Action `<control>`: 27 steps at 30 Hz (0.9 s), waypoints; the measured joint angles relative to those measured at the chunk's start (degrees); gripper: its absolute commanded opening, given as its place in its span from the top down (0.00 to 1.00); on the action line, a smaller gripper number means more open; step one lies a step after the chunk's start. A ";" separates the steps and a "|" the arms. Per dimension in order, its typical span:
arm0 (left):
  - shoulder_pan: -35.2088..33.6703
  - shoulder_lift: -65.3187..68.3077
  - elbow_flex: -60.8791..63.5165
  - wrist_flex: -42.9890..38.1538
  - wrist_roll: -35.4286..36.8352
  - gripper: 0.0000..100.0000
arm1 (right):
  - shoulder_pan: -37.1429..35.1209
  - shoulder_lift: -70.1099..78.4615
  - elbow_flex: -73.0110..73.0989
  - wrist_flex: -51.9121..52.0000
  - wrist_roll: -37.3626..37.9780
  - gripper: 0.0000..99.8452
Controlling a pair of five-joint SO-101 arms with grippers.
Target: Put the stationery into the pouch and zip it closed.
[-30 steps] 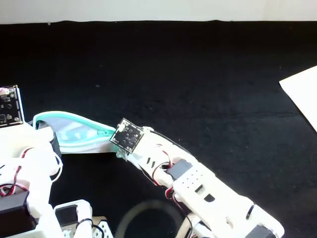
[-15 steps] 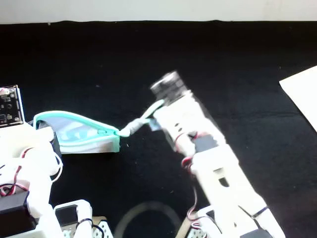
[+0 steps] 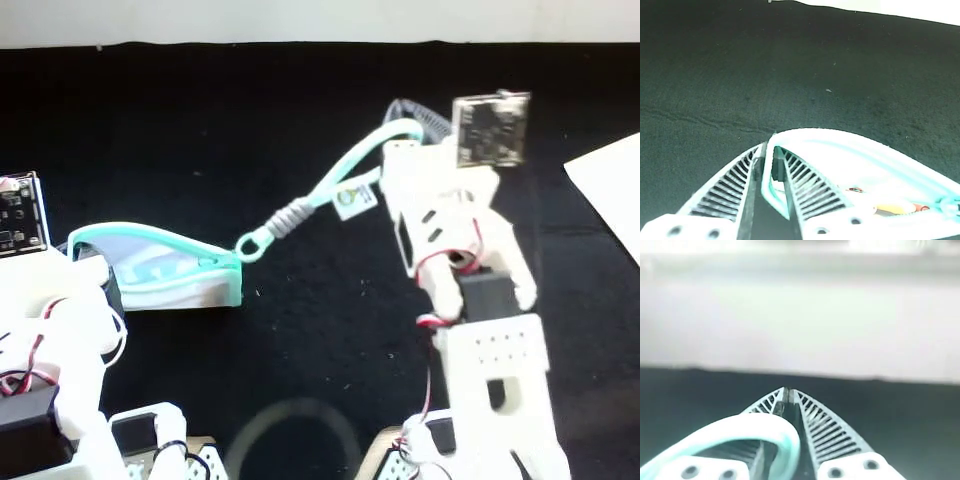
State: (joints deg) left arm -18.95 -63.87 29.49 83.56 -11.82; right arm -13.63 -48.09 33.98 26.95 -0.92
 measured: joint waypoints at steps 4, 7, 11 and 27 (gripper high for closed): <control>0.00 0.00 0.00 0.00 0.00 0.99 | -0.79 -4.22 -6.95 5.27 0.00 0.99; 0.00 0.00 0.00 0.00 0.00 0.99 | -2.55 -5.71 -11.16 7.47 0.00 0.99; 0.00 0.00 0.00 0.00 0.00 0.99 | -3.69 -4.22 -17.93 7.74 0.00 0.99; 0.35 0.09 0.70 -3.78 0.26 0.99 | -13.80 39.56 -80.97 46.07 10.29 0.99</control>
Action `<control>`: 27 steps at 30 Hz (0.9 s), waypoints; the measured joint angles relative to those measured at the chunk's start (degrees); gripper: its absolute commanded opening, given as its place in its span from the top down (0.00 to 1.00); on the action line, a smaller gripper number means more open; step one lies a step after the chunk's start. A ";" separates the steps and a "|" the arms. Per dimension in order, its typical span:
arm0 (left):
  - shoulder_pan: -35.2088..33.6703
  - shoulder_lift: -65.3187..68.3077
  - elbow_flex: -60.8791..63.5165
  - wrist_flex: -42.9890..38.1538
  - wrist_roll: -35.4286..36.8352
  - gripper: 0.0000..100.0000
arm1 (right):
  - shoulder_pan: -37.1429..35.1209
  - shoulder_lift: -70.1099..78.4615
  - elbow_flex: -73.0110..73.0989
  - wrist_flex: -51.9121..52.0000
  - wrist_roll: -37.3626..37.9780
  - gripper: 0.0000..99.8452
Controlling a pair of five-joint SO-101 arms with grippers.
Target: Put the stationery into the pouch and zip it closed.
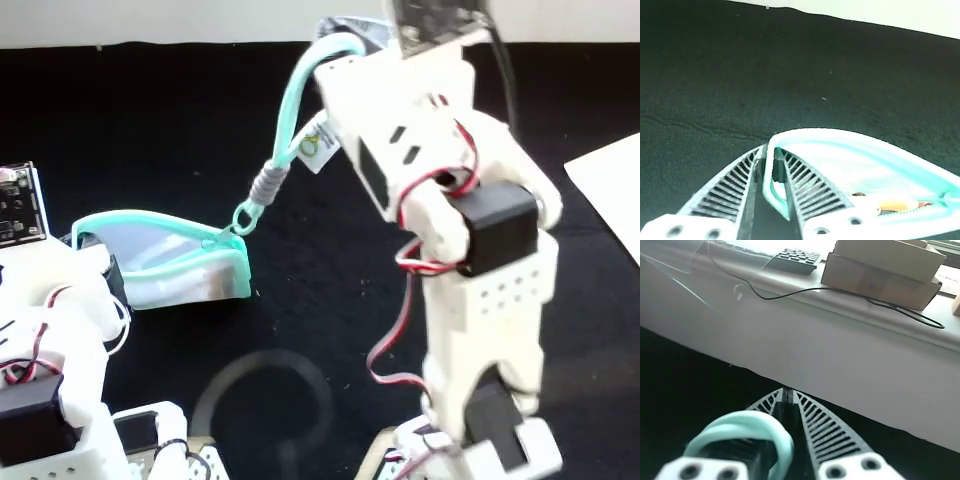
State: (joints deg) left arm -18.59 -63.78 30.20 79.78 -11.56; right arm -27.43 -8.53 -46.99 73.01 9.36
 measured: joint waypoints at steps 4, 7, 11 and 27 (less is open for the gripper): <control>0.18 0.00 0.00 -0.09 0.09 0.99 | -1.41 9.93 -13.45 8.44 1.05 0.99; 1.05 0.09 0.09 -1.58 0.09 0.99 | -1.32 15.03 -16.44 11.52 1.05 0.99; 5.27 0.09 0.09 -4.31 0.00 0.99 | -1.32 16.35 -17.49 10.11 0.18 0.99; 27.69 9.58 -0.35 -13.98 -0.18 0.99 | -1.58 10.20 -22.07 -2.20 7.30 0.99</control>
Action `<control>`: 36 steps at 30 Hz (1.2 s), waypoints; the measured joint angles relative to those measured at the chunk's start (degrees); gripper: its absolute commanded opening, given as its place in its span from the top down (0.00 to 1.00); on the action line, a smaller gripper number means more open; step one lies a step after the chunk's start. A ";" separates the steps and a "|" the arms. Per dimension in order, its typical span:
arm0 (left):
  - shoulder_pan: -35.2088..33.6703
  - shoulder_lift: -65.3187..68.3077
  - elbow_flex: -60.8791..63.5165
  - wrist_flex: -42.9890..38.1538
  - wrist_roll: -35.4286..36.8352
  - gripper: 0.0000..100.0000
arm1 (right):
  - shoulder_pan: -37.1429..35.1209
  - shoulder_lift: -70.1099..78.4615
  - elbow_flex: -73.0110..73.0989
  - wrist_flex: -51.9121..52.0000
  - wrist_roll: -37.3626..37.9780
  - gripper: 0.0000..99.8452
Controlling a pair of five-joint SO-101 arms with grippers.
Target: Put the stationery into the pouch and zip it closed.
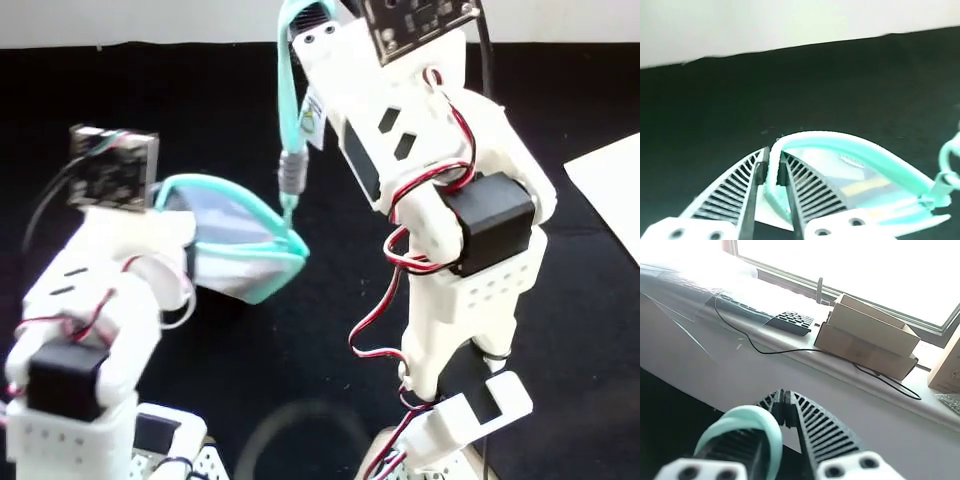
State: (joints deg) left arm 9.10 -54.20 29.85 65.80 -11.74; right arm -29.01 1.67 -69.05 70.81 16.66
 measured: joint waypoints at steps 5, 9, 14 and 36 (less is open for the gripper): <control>10.73 8.97 -0.09 -8.88 0.00 0.99 | 0.00 0.09 0.09 0.09 0.97 0.99; 15.65 17.49 -2.64 -15.38 0.00 0.99 | 0.35 -0.18 0.09 0.18 1.14 0.99; 16.70 26.73 -8.62 -15.65 0.18 0.99 | 2.73 -2.73 -0.18 -2.02 1.23 0.99; 15.65 46.86 -38.77 -2.11 0.35 0.85 | 6.15 -3.69 0.70 -19.16 5.71 0.99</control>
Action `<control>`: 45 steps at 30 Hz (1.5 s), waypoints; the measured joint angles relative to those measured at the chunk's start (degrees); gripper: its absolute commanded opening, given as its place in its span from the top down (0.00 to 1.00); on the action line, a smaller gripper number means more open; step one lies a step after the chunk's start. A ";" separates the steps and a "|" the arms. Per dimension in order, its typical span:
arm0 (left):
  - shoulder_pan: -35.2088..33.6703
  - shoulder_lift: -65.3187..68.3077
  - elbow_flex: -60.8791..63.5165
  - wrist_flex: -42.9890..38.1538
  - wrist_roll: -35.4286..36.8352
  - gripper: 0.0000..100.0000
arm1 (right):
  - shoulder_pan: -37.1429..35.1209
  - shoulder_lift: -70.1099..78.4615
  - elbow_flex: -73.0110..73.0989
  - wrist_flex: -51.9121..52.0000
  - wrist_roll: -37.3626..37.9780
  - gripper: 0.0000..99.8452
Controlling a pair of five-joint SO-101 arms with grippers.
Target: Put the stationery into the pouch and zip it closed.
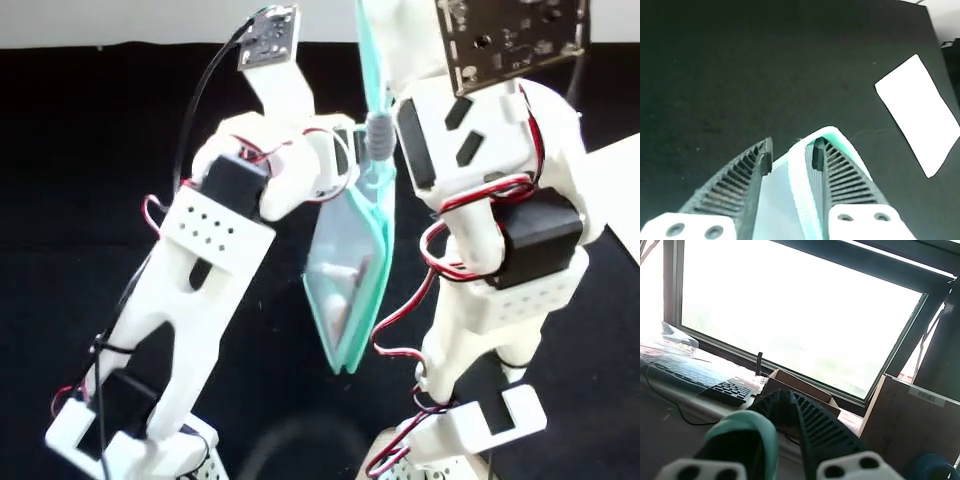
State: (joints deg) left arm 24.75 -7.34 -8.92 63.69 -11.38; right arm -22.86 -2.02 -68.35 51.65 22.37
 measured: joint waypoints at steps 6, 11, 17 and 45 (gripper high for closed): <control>-3.08 -2.46 -1.41 2.29 0.00 0.85 | -0.09 -0.26 0.18 -0.44 0.00 0.99; -2.90 -8.70 -1.32 5.45 -0.18 0.85 | -0.09 -0.26 0.18 -0.44 0.00 0.99; -2.73 -17.85 -1.32 9.23 -0.18 0.85 | -0.09 -0.26 0.18 0.62 0.00 0.99; 20.40 -22.95 -1.41 15.65 14.86 0.85 | -0.09 -0.44 0.18 3.08 0.00 0.99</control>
State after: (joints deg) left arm 45.14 -30.29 -10.33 79.34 3.47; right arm -22.95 -2.46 -68.18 54.73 22.37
